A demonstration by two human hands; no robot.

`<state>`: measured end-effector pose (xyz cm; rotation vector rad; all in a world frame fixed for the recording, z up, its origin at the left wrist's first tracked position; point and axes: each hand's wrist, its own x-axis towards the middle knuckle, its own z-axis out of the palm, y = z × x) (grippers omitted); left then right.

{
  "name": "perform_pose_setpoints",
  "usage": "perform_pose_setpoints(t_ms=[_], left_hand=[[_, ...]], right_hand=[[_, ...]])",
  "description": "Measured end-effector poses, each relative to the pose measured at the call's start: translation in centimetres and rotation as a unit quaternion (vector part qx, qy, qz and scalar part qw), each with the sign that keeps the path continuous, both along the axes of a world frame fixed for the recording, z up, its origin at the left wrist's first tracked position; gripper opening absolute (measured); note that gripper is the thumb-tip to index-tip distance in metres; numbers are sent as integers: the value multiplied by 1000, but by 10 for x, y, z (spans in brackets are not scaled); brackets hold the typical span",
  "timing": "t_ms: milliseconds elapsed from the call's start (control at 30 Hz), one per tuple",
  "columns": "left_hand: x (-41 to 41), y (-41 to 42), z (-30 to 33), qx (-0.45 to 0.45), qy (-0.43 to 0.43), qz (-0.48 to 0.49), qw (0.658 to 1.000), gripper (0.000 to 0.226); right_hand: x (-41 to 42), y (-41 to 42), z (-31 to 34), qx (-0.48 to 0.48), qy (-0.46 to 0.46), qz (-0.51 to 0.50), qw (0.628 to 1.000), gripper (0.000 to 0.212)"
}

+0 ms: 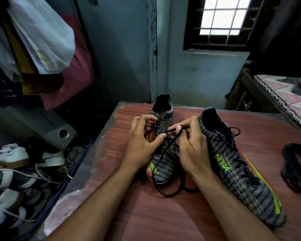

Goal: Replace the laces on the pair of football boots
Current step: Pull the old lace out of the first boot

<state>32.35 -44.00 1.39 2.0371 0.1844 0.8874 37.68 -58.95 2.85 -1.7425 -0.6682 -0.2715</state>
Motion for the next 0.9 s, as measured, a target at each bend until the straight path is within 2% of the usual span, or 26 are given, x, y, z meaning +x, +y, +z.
perform_pose_setpoints(t_ms=[200,367,500,600,767,900], left_hand=[[3,2,-1,20,19,22,999,39],[6,0,-3,14,9,27,999,38],[7,1,-3,1,-1,12,1000,26],[6,12,-2,-67,-18,11,998,8],[-7,17,7,-157,-26,-45,986,12],[-25,2,25,-199,-1,-147,969,34]], right_hand=[[-5,5,7,137,4,26,990,7],[-2,-2,16,219,30,33,975,20],[-3,-3,13,180,45,25,982,15],[-8,-3,11,136,56,33,989,19],[-14,-5,21,145,79,42,985,13],[-21,-4,28,99,92,178,975,15]])
